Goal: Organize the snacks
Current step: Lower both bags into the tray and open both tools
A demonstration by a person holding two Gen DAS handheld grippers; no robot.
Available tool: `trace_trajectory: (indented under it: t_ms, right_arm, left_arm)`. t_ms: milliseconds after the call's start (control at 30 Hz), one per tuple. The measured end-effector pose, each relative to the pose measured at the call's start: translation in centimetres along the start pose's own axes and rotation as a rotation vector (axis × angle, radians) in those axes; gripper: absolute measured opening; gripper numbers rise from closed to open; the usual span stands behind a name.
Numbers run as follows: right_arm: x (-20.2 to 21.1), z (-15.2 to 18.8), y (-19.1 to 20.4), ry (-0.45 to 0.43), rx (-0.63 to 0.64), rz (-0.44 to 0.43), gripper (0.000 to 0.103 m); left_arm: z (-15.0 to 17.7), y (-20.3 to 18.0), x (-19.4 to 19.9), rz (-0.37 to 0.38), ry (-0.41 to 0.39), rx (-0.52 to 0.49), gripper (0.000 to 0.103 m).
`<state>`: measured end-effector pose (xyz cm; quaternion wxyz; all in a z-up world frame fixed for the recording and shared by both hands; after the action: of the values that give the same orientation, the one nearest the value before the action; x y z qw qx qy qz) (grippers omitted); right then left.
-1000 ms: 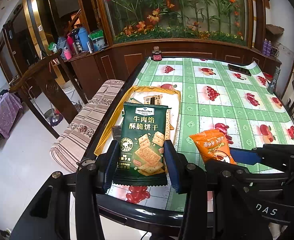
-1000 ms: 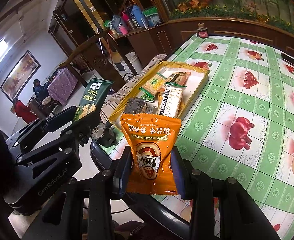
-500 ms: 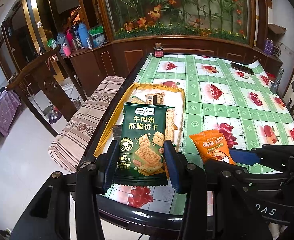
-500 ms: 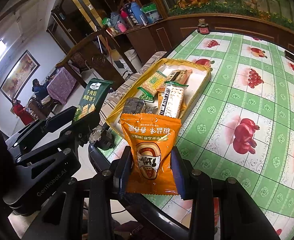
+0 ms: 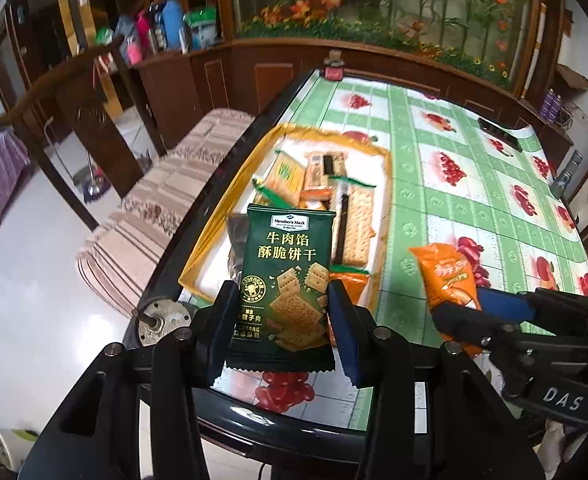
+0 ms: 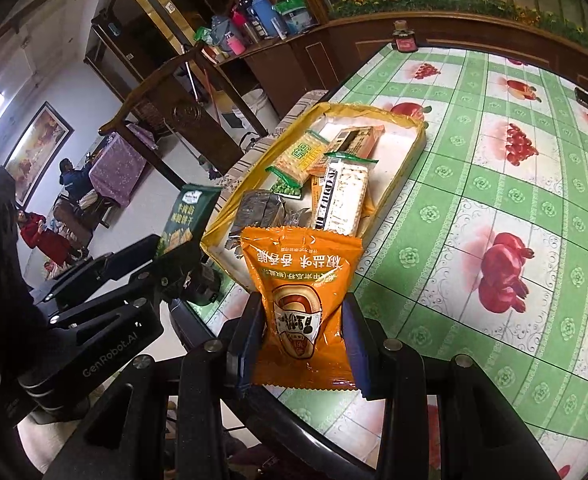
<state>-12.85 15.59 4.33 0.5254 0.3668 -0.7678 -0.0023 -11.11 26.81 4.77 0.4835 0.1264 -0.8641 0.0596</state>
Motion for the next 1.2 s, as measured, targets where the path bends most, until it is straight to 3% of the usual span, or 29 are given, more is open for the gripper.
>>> trace_trajectory:
  t_ms: [533,833,1200]
  right_arm:
    - [-6.8,-6.5,1.0,0.037,0.000,0.032,0.039]
    - [-10.9,-9.1,-0.7,0.065,-0.052,0.086,0.039]
    - [-12.7,-11.7,-1.8,0.049,-0.084,0.145,0.039]
  left_arm:
    - [-2.2,4.1,-6.2,0.029,0.092,0.016,0.044]
    - [-4.4,3.2,-9.4,0.074,0.108,-0.049,0.044]
    - [-6.1,2.4,-11.9,0.122,0.119,-0.086,0.044]
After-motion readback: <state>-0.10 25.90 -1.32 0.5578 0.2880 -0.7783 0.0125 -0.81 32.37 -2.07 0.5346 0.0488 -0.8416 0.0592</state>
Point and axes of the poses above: each gripper's, at about its wrist camera, not at the fingertips, and x roughly against the way its jaws point, y to its left, z to its underside, the point moved 9 cm from there along -x, roughly the way its jaws point, and after that the axes turned 5 degrees about y, right-handed, at the moved point
